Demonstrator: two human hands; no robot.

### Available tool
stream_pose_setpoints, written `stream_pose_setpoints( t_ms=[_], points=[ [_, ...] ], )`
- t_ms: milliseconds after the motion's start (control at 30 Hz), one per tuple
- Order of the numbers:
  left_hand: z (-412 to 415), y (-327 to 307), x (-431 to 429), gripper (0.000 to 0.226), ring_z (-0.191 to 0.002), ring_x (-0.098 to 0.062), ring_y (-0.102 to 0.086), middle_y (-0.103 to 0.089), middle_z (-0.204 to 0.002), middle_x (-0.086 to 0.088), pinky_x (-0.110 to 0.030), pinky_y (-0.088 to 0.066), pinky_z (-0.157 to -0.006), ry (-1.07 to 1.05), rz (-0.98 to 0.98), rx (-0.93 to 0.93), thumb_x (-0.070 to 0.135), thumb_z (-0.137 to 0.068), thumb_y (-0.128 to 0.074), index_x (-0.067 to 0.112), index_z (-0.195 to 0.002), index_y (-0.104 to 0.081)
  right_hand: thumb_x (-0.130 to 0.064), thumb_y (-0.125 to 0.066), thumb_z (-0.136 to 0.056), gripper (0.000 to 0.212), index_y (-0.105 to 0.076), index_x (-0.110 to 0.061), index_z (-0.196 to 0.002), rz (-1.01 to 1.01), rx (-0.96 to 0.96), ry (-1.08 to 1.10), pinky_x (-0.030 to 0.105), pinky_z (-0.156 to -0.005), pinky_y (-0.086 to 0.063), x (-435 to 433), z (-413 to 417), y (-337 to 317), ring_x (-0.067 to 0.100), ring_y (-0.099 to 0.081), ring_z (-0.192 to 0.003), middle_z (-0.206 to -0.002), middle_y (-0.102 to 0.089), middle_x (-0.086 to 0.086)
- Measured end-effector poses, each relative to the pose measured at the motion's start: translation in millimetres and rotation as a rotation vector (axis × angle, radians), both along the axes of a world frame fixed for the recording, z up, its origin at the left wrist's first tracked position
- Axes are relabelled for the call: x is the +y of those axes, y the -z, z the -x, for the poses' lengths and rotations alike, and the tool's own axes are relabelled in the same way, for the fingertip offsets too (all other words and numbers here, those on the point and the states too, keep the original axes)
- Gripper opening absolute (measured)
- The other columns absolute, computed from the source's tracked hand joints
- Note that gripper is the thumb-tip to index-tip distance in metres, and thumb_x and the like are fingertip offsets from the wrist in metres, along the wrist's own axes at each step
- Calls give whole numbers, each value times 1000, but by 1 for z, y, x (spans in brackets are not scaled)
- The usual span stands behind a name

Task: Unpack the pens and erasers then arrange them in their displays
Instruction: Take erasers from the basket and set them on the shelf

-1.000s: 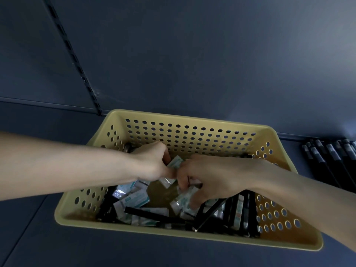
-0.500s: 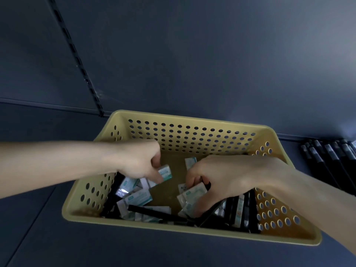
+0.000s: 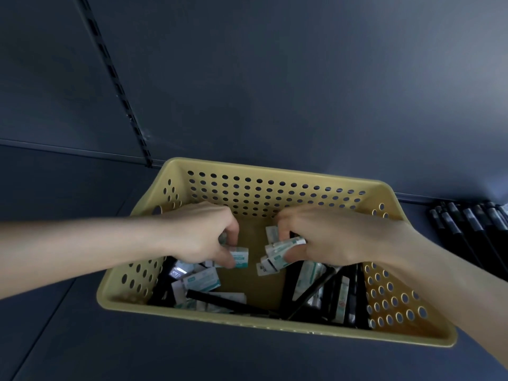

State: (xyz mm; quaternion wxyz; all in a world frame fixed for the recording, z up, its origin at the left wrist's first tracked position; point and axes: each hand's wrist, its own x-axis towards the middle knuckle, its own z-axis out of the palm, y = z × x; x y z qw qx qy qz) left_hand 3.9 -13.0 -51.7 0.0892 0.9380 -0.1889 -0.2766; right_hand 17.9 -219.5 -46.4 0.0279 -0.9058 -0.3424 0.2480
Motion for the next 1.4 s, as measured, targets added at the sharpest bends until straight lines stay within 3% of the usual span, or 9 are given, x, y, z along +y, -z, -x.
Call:
stream_pose_setpoints(
  t_ms=[133, 267, 433, 700, 800, 967, 1100, 1233, 1400],
  points=[
    [0, 2, -4, 31, -98, -6, -40, -40, -97, 18, -24, -34, -79, -4, 52, 54, 42, -81, -70, 29, -108, -65, -37, -57, -91, 26, -57, -18, -109, 15, 72, 4, 37, -84, -47, 4, -1, 0, 18, -51, -97, -105, -53, -2],
    [-1, 2, -4, 32, -93, -7, -42, -39, -96, 16, -21, -34, -67, -33, 41, 56, 42, -81, -70, 29, -109, -65, -41, -58, -89, 29, -57, -24, -113, 1, 101, 11, 28, -78, -43, 4, -2, 0, 12, -45, -93, -104, -40, -6],
    [-2, 3, -5, 29, -93, -8, -46, -47, -99, 15, -24, -37, -74, -38, 75, 49, 40, -79, -73, 29, -105, -67, -46, -60, -86, 27, -58, -27, -105, -13, 130, 23, 26, -75, -41, 6, -3, 0, 12, -44, -92, -102, -38, -8],
    [-2, 7, -4, 31, -82, -5, -41, -40, -82, 22, -24, -33, -66, -34, 112, -3, 37, -76, -76, 34, -105, -65, -48, -67, -80, 16, -56, -37, -86, -92, 146, 63, 21, -55, -30, 8, -1, -4, -3, -48, -69, -81, -52, -16],
    [-1, 6, -4, 32, -75, -1, -45, -44, -81, 21, -23, -35, -59, -41, 112, -8, 38, -75, -77, 36, -104, -65, -45, -69, -79, 19, -57, -37, -92, -135, 194, 90, 22, -58, -37, 8, 0, -7, -3, -50, -69, -85, -56, -13],
    [-2, 0, -5, 44, -81, -10, -60, -60, -92, 8, -29, -50, -70, -143, 175, 24, 38, -73, -79, 28, -110, -59, -41, -70, -80, 37, -56, -30, -112, -134, 149, 166, 24, -71, -44, 5, 0, -16, 4, -53, -86, -103, -58, -11],
    [1, -13, 5, 35, -87, -9, -66, -68, -97, 7, -27, -52, -82, -327, 432, 61, 36, -73, -79, 30, -103, -62, -38, -69, -81, 42, -58, -23, -118, -340, 159, 353, 16, -82, -45, -13, 5, -30, -2, -56, -95, -111, -62, -12],
    [18, -23, 8, 38, -85, -5, -69, -74, -90, 7, -13, -53, -63, -597, 931, 98, 32, -64, -78, 25, -100, -68, -23, -66, -84, 19, -68, -12, -100, -850, 243, 652, 22, -74, -55, -23, 19, -34, 7, -66, -85, -96, -71, 5],
    [26, -33, -13, 47, -91, -21, -71, -74, -97, -9, -28, -58, -73, -810, 1374, 187, 24, -65, -74, 6, -108, -68, -18, -63, -88, 16, -67, -12, -102, -1057, 319, 783, 19, -74, -55, -13, 30, -36, 12, -66, -88, -105, -67, 15]
  ],
)
